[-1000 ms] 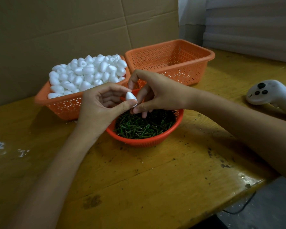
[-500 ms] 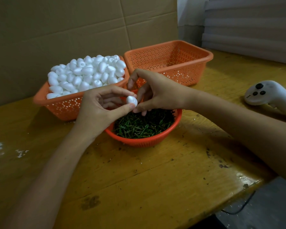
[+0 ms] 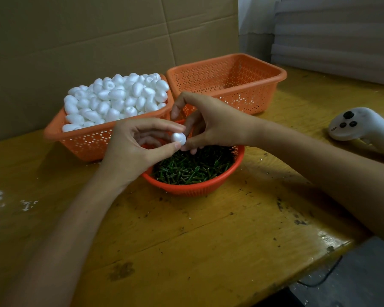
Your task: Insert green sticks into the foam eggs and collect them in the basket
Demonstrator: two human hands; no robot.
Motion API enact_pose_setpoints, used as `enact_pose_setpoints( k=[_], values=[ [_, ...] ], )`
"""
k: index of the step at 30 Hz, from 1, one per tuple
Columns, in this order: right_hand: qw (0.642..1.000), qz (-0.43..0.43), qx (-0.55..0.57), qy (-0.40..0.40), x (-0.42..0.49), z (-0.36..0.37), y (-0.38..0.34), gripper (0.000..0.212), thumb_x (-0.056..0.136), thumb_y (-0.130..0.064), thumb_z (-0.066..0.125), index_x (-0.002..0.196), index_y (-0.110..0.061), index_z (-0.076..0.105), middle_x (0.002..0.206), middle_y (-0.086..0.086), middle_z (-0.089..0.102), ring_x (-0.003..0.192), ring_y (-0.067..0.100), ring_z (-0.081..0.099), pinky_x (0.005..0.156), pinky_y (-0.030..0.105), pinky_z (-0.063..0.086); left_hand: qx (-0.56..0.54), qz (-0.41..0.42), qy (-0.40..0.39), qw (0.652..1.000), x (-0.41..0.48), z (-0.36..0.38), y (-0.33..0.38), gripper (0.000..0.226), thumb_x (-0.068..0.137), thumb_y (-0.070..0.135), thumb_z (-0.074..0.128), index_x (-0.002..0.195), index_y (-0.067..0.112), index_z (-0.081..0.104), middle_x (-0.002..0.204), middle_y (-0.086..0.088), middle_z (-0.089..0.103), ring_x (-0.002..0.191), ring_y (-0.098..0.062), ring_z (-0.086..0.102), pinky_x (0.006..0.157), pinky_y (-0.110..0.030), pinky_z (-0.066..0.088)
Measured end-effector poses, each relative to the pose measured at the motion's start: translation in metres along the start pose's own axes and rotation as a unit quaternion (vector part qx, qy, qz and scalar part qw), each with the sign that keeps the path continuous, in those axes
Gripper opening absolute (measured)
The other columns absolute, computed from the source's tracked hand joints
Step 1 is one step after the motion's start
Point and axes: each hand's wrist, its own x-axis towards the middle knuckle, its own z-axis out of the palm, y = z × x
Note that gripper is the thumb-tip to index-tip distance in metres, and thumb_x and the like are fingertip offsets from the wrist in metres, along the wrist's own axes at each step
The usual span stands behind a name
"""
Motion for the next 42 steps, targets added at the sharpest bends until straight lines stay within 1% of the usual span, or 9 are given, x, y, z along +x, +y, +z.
enact_pose_setpoints(
  k=[3, 8, 16, 23, 27, 31, 34, 39, 42],
  values=[
    [1.0, 0.005, -0.002, -0.002, -0.0001, -0.0001, -0.0005, 0.053, 0.082, 0.006, 0.082, 0.121, 0.001, 0.045, 0.084, 0.013, 0.076, 0.068, 0.027, 0.076, 0.065, 0.048, 0.063, 0.003, -0.001, -0.001, 1.0, 0.0003, -0.0002, -0.0006, 0.028, 0.082, -0.004, 0.085, 0.105, 0.012, 0.08, 0.109, -0.002, 0.08, 0.097, -0.026, 0.076, 0.081, -0.043, 0.06],
    [1.0, 0.007, -0.003, -0.005, -0.0006, -0.0002, -0.0012, 0.051, 0.084, 0.006, 0.081, 0.121, 0.0, 0.046, 0.083, 0.011, 0.077, 0.069, 0.028, 0.077, 0.066, 0.048, 0.063, 0.003, 0.002, -0.008, 1.0, 0.0005, -0.0006, -0.0015, 0.029, 0.085, -0.004, 0.082, 0.106, 0.015, 0.079, 0.11, -0.006, 0.078, 0.096, -0.032, 0.073, 0.08, -0.043, 0.058],
    [1.0, 0.002, -0.01, -0.008, -0.0013, -0.0007, -0.0024, 0.051, 0.083, 0.002, 0.083, 0.119, -0.002, 0.048, 0.083, 0.01, 0.076, 0.068, 0.025, 0.077, 0.068, 0.05, 0.064, 0.02, 0.005, -0.014, 1.0, -0.0002, -0.0005, 0.0015, 0.03, 0.087, -0.006, 0.079, 0.111, 0.013, 0.079, 0.108, -0.007, 0.079, 0.096, -0.031, 0.074, 0.085, -0.053, 0.059],
    [1.0, 0.001, -0.002, -0.006, -0.0009, -0.0001, -0.0023, 0.051, 0.082, 0.003, 0.083, 0.118, -0.001, 0.048, 0.082, 0.009, 0.076, 0.067, 0.026, 0.077, 0.064, 0.04, 0.064, 0.019, -0.011, -0.002, 1.0, -0.0006, 0.0008, 0.0033, 0.031, 0.089, -0.007, 0.077, 0.113, 0.012, 0.079, 0.105, -0.007, 0.08, 0.096, -0.03, 0.076, 0.09, -0.054, 0.058],
    [1.0, 0.009, 0.007, -0.006, 0.0, 0.0, -0.0017, 0.05, 0.084, 0.002, 0.083, 0.12, 0.0, 0.048, 0.084, 0.01, 0.077, 0.068, 0.028, 0.077, 0.062, 0.04, 0.063, 0.009, -0.018, 0.006, 1.0, -0.001, 0.0013, 0.0022, 0.029, 0.089, -0.005, 0.078, 0.113, 0.012, 0.078, 0.108, -0.003, 0.08, 0.098, -0.03, 0.076, 0.094, -0.056, 0.058],
    [1.0, 0.014, 0.022, -0.007, -0.0001, -0.0003, -0.0011, 0.049, 0.086, 0.004, 0.08, 0.121, -0.001, 0.046, 0.086, 0.011, 0.078, 0.069, 0.031, 0.076, 0.061, 0.034, 0.062, 0.001, -0.021, 0.024, 0.999, -0.0016, 0.0023, 0.0015, 0.026, 0.089, 0.001, 0.08, 0.112, 0.011, 0.077, 0.106, -0.003, 0.08, 0.094, -0.03, 0.076, 0.092, -0.054, 0.059],
    [0.999, 0.019, 0.028, -0.005, -0.0003, -0.0008, -0.0014, 0.049, 0.085, 0.005, 0.08, 0.121, -0.001, 0.046, 0.086, 0.012, 0.077, 0.07, 0.035, 0.075, 0.061, 0.034, 0.061, -0.007, -0.026, 0.03, 0.999, -0.0011, 0.0027, 0.0014, 0.026, 0.088, 0.003, 0.081, 0.112, 0.014, 0.077, 0.105, -0.004, 0.08, 0.093, -0.029, 0.076, 0.091, -0.051, 0.06],
    [0.999, 0.024, 0.043, -0.001, -0.001, -0.0008, -0.003, 0.05, 0.086, 0.006, 0.079, 0.123, 0.002, 0.045, 0.085, 0.011, 0.077, 0.07, 0.035, 0.075, 0.061, 0.035, 0.061, -0.018, -0.033, 0.034, 0.999, 0.001, 0.0039, 0.0015, 0.029, 0.089, 0.002, 0.08, 0.116, 0.013, 0.076, 0.104, -0.004, 0.08, 0.089, -0.022, 0.075, 0.082, -0.035, 0.06],
    [0.998, 0.025, 0.055, 0.002, -0.0016, -0.0014, -0.0051, 0.051, 0.086, 0.006, 0.078, 0.124, 0.003, 0.044, 0.086, 0.011, 0.077, 0.07, 0.035, 0.074, 0.061, 0.033, 0.061, -0.025, -0.035, 0.044, 0.998, 0.0014, 0.0047, 0.0013, 0.031, 0.088, 0.002, 0.08, 0.118, 0.008, 0.075, 0.106, -0.007, 0.079, 0.089, -0.03, 0.075, 0.082, -0.033, 0.06]
  ],
)
